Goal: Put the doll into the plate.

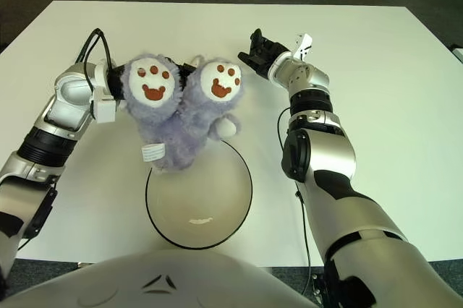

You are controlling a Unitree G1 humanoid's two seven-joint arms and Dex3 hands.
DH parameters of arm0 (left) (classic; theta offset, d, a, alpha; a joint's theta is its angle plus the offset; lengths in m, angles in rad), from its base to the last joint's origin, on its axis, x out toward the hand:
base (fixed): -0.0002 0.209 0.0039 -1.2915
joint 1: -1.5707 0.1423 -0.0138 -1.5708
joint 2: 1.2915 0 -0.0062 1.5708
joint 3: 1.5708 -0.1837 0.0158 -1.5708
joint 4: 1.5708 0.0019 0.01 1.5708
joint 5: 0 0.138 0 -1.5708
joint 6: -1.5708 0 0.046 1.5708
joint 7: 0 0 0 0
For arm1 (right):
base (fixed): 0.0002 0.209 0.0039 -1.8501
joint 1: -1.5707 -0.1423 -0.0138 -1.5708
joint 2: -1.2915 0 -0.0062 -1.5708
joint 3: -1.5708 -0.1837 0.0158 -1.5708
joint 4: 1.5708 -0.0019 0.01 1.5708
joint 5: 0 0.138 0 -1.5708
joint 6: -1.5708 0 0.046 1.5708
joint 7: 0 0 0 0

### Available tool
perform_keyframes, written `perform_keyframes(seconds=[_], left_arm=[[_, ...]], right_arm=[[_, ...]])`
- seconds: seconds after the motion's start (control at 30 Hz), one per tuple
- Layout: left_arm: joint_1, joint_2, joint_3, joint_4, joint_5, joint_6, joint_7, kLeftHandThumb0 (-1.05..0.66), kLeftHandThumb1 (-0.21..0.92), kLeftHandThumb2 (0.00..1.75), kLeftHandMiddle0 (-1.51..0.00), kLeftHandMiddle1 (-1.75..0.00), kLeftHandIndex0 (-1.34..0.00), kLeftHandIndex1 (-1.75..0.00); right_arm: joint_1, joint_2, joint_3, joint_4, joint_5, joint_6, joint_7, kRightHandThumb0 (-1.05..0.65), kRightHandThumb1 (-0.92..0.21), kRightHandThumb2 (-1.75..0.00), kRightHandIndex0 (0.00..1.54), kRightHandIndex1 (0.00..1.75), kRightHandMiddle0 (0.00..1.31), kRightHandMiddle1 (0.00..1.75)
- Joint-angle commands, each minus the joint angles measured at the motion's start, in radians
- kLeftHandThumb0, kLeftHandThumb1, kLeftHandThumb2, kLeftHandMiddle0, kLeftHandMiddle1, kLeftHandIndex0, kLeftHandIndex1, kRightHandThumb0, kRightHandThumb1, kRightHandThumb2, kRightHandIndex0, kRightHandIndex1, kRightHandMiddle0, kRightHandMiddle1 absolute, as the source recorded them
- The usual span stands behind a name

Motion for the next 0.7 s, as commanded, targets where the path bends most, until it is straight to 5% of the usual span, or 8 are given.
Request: perform_keyframes(seconds=[0.0, 0.13, 0.2, 0.37, 0.43, 0.67], left_arm=[[-0.028, 0.005, 0.006, 0.014, 0.008, -0.007, 0.004, 0.0, 0.36, 1.26, -0.51, -1.74, -0.43, -1.72], [-0.051, -0.014, 0.022, 0.083, 0.026, -0.09, 0.041, 0.0, 0.49, 1.09, -0.4, -1.72, -0.37, -1.71], [-0.069, -0.022, 0.034, 0.133, 0.061, -0.17, 0.07, 0.18, 0.59, 0.93, -0.41, -1.68, -0.19, -1.56], [-0.115, -0.023, 0.048, 0.238, 0.141, -0.331, 0.132, 0.32, 0.83, 0.52, -0.37, -1.6, -0.03, -1.31], [-0.139, -0.019, 0.05, 0.284, 0.169, -0.4, 0.154, -0.13, 0.57, 0.8, -0.23, -1.32, -0.01, -1.17], [-0.196, -0.008, 0.04, 0.393, 0.217, -0.516, 0.207, -0.47, 0.45, 0.96, -0.1, -0.88, 0.0, -0.88]], right_arm=[[-0.038, -0.008, -0.009, 0.02, -0.009, -0.02, -0.002, 0.01, -0.07, -1.43, 0.11, 1.15, 0.04, 1.36], [-0.045, -0.008, -0.013, 0.034, -0.007, -0.031, 0.001, 0.01, -0.07, -1.42, 0.1, 1.16, 0.04, 1.37], [-0.049, -0.008, -0.016, 0.041, -0.004, -0.037, 0.002, 0.0, -0.06, -1.42, 0.11, 1.17, 0.04, 1.37], [-0.058, -0.008, -0.019, 0.062, -0.007, -0.055, 0.008, 0.0, -0.06, -1.41, 0.12, 1.19, 0.04, 1.38], [-0.062, -0.009, -0.018, 0.067, -0.009, -0.061, 0.011, -0.01, -0.06, -1.41, 0.12, 1.19, 0.04, 1.38], [-0.074, -0.011, -0.014, 0.09, -0.015, -0.075, 0.018, -0.02, -0.06, -1.41, 0.12, 1.2, 0.02, 1.38]])
